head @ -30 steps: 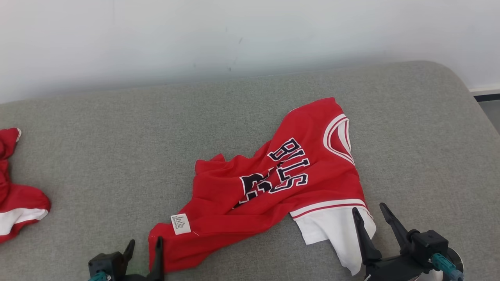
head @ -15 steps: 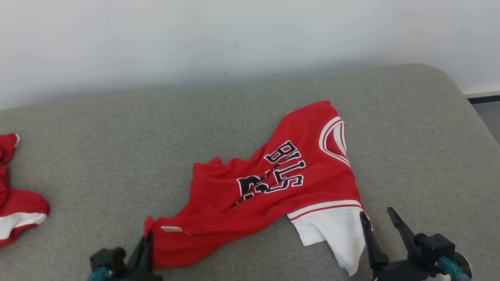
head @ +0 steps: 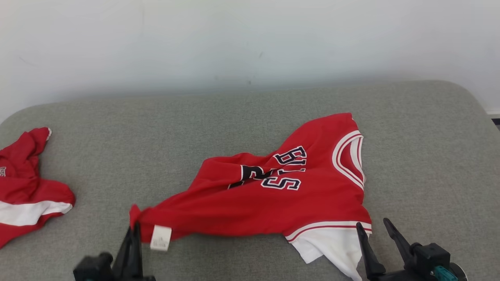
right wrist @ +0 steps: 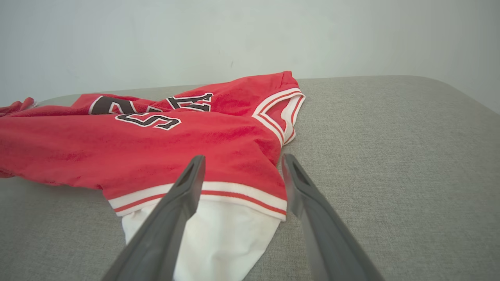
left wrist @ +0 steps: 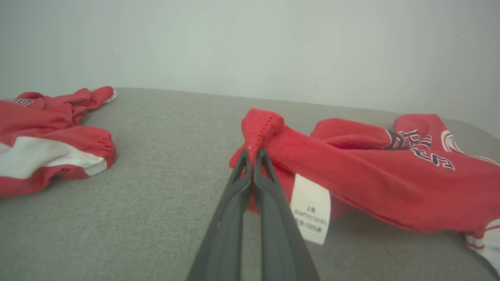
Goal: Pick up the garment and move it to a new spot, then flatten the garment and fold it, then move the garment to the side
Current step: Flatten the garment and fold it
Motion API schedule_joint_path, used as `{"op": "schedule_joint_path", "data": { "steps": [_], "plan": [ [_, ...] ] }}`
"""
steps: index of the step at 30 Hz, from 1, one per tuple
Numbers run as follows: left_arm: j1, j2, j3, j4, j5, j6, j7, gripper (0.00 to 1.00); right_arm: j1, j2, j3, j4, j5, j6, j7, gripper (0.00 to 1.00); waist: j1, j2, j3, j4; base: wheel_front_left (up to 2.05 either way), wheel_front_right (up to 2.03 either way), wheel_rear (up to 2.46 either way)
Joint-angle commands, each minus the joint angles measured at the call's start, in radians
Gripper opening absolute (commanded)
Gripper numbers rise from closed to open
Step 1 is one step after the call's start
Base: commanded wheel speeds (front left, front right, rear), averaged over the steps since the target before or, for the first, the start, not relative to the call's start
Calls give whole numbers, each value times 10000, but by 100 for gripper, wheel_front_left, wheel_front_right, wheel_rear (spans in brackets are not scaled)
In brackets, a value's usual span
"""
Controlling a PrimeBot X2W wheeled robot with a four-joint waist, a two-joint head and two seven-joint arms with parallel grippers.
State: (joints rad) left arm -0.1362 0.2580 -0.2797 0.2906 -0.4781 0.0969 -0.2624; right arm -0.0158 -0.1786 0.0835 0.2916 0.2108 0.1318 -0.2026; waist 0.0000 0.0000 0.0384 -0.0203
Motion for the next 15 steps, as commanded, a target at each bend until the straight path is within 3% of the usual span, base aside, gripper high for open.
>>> {"op": "schedule_joint_path", "data": {
  "steps": [1, 5, 6, 15],
  "plan": [
    [481, -123, 48, -66, -73, -35, -31, 0, 158, 30, -31, -3, 55, -23, 1, 100, 0, 0, -7, 109, 0, 0, 0],
    [1178, -470, 26, 189, -197, -100, -33, 0, 364, -21, -201, 29, 128, -23, 58, 100, 0, 0, -5, 276, 0, 0, 0],
    [1305, -637, 123, 290, -184, -151, -33, 100, 475, -61, -271, 20, 160, -23, 69, 100, 0, 0, 3, 358, 0, 0, 0],
    [1678, -1081, 1129, -245, 360, -357, -33, 100, 908, -30, -594, -174, 143, -23, 204, 100, 0, 0, -116, 524, 0, 0, 0]
  ]
}}
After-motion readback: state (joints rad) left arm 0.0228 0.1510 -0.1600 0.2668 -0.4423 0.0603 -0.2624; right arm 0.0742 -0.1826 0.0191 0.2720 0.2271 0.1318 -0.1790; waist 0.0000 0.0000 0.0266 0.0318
